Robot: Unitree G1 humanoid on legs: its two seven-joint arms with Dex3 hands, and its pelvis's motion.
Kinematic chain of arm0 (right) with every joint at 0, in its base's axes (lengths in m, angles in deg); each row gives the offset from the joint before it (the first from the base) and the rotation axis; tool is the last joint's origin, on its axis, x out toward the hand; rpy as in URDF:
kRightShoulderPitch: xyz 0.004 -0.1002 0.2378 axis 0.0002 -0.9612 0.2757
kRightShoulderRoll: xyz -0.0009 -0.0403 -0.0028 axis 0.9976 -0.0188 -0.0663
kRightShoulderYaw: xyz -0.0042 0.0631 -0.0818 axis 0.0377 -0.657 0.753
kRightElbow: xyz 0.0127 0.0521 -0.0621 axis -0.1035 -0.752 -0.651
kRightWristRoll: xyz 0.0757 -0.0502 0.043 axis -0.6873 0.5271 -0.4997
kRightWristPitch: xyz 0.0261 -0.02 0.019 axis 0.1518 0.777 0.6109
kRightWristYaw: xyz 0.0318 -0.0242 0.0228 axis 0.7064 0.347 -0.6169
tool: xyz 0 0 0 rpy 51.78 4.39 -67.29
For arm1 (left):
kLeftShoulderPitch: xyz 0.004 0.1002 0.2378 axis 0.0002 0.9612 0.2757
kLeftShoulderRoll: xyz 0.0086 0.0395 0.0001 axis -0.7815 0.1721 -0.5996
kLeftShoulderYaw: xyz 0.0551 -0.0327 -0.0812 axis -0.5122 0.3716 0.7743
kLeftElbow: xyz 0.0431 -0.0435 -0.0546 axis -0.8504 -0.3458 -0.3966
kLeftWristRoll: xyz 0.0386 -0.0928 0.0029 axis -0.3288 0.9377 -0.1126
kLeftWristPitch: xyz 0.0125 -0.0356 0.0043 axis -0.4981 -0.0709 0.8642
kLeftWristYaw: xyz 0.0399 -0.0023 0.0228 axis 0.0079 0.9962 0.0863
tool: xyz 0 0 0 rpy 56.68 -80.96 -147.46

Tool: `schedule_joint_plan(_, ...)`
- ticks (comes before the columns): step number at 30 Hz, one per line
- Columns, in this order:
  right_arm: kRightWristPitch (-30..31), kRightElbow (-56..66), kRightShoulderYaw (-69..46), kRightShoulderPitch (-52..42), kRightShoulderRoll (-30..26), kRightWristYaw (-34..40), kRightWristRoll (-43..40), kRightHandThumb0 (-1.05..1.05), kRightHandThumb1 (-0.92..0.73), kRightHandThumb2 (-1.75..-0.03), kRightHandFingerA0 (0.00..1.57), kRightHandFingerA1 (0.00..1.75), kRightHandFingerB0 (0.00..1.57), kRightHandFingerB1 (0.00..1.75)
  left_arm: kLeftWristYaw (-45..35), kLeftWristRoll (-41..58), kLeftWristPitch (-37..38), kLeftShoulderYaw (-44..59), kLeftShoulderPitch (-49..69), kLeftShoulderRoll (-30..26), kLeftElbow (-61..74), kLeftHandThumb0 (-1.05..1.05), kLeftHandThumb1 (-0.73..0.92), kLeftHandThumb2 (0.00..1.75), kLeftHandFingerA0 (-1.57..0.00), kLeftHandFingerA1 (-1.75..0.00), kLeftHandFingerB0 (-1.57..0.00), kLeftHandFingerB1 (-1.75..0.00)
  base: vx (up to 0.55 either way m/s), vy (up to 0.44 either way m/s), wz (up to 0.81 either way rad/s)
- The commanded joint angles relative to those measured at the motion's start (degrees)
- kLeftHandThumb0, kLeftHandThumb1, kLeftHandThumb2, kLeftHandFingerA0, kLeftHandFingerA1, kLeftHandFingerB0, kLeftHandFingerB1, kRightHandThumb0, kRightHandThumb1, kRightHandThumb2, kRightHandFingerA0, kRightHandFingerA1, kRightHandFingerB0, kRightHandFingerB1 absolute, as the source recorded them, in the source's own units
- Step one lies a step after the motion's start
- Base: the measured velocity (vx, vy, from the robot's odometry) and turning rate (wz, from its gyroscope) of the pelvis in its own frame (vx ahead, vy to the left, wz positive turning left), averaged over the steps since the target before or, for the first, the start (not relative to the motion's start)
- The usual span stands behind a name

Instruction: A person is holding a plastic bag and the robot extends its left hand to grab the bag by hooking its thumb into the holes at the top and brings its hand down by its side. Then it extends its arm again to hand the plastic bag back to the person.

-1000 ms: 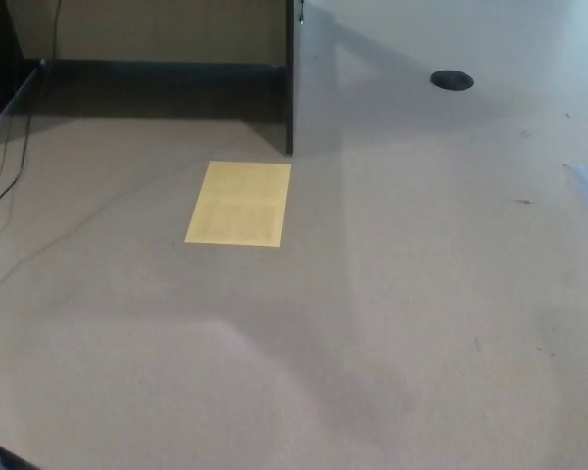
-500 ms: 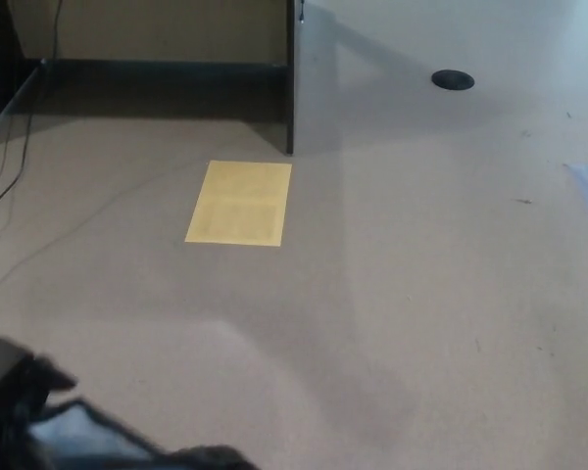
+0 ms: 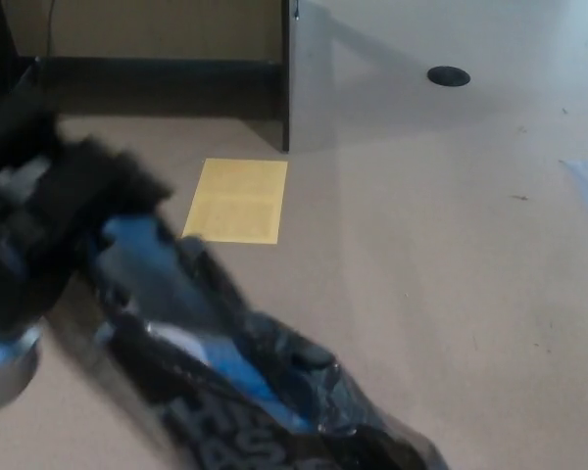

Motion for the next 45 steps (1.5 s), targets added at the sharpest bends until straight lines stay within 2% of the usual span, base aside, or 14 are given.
schedule_joint_plan(1,0.81,0.47,-0.86,0.08,-1.24,-0.98,-1.48,-0.53,-0.76,-0.63,0.53,0.44,0.54,0.39,-4.44,-0.45,-5.05,-4.18,-12.96,3.24,-7.11,-0.23,0.65,0.64,-0.98,-1.67,-0.82,-0.94,0.00,0.000,0.00)
schedule_joint_plan(2,0.95,0.55,-1.03,0.12,-1.18,-0.84,-1.56,-0.53,-0.77,-0.63,0.55,0.44,0.55,0.39,-4.41,-0.82,-4.57,-5.69,-16.13,3.97,-9.47,-0.21,0.72,0.61,-0.85,-1.70,-0.77,-1.07,0.00,0.000,0.00)
schedule_joint_plan(3,0.73,0.46,-1.08,0.13,-1.26,-0.83,-1.50,-0.53,-0.76,-0.63,0.54,0.45,0.54,0.39,-5.42,-1.54,-6.25,-6.90,-18.23,5.77,-9.85,-0.30,0.60,0.58,-0.89,-1.61,-0.85,-0.72,0.00,0.000,0.00)
schedule_joint_plan(4,0.59,0.28,-1.10,0.27,-1.18,-0.75,-1.39,-0.52,-0.77,-0.63,0.55,0.45,0.56,0.40,-5.14,-2.65,-7.55,-8.84,-21.39,8.46,-11.58,-0.16,0.60,0.64,-0.99,-1.70,-0.75,-1.26,0.00,0.000,0.00)
schedule_joint_plan(8,0.79,0.00,-0.95,0.70,-1.08,-0.28,-0.87,-0.55,-0.66,-1.01,0.49,0.59,0.48,0.56,-4.05,-4.24,-8.72,-14.70,-29.97,15.77,-18.88,-0.14,0.58,0.72,-0.96,-1.75,-0.69,-1.45,0.00,0.000,0.00)
schedule_joint_plan(9,0.86,-0.06,-1.28,1.02,-1.15,-0.55,-1.25,-0.54,-0.76,-0.64,0.54,0.44,0.55,0.39,-2.19,-5.41,-8.75,-16.51,-33.32,17.54,-21.95,-0.21,0.60,0.63,-0.94,-1.72,-0.76,-1.18,0.00,0.000,0.00)
schedule_joint_plan(10,0.40,-0.13,-1.45,1.12,-1.31,-0.74,-1.44,-0.54,-0.65,-1.02,0.51,0.61,0.47,0.56,-2.07,-5.86,-9.39,-18.27,-36.00,20.37,-24.55,-0.21,0.63,0.63,-0.93,-1.71,-0.73,-1.21,0.00,0.000,0.00)
schedule_joint_plan(14,-0.01,0.08,-1.88,0.96,-1.13,-0.46,-1.61,-0.53,-0.65,-1.02,0.49,0.60,0.51,0.58,-3.58,-5.38,-10.96,-21.69,-40.93,25.97,-29.47,-0.22,0.62,0.59,-0.87,-1.70,-0.74,-1.16,0.00,0.000,0.00)
schedule_joint_plan(17,0.69,0.18,-1.80,1.06,-1.44,-0.78,-1.28,-0.55,-0.66,-1.02,0.45,0.59,0.49,0.58,-6.39,-3.89,-11.63,-23.46,-43.29,28.40,-31.58,-0.31,0.57,0.57,-1.00,-1.61,-0.87,-0.70,0.00,0.000,0.00)
schedule_joint_plan(18,0.65,0.18,-1.71,1.06,-1.55,-0.58,-1.07,-0.56,-0.78,-0.63,0.52,0.46,0.56,0.41,-6.05,-4.45,-12.36,-23.93,-44.07,29.00,-32.37,-0.38,0.53,0.56,-1.09,-1.51,-0.90,-0.50,0.00,0.000,0.00)
schedule_joint_plan(20,0.66,0.21,-1.65,1.03,-1.79,-0.68,-0.95,-0.57,-0.66,-1.02,0.45,0.59,0.49,0.58,-4.93,-5.17,-14.31,-25.41,-46.10,29.82,-34.63,-0.38,0.56,0.57,-1.10,-1.50,-0.87,-0.51,0.00,0.000,0.00)
schedule_joint_plan(33,0.96,0.83,-1.33,1.26,-1.74,-0.62,-0.83,-0.55,-0.67,-1.04,0.51,0.62,0.50,0.58,-2.94,-2.46,-12.98,-26.07,-52.62,29.05,-39.38,-0.40,0.57,0.57,-1.11,-1.53,-0.88,-0.56,0.00,0.000,0.00)
schedule_joint_plan(38,1.11,1.48,-0.76,1.03,-2.04,-0.27,-0.25,-0.54,-0.79,-0.64,0.56,0.49,0.58,0.42,-3.49,-2.01,-13.03,-25.92,-53.09,28.60,-38.81,-0.36,0.55,0.60,-1.11,-1.58,-0.88,-0.64,0.00,0.000,0.00)
schedule_joint_plan(45,1.33,1.63,-0.73,1.13,-2.05,-0.71,-0.43,-0.54,-0.79,-0.64,0.55,0.48,0.60,0.41,-3.87,-1.85,-13.15,-26.19,-53.37,28.05,-37.83,-0.38,0.52,0.59,-1.13,-1.56,-0.90,-0.58,0.00,0.000,0.00)
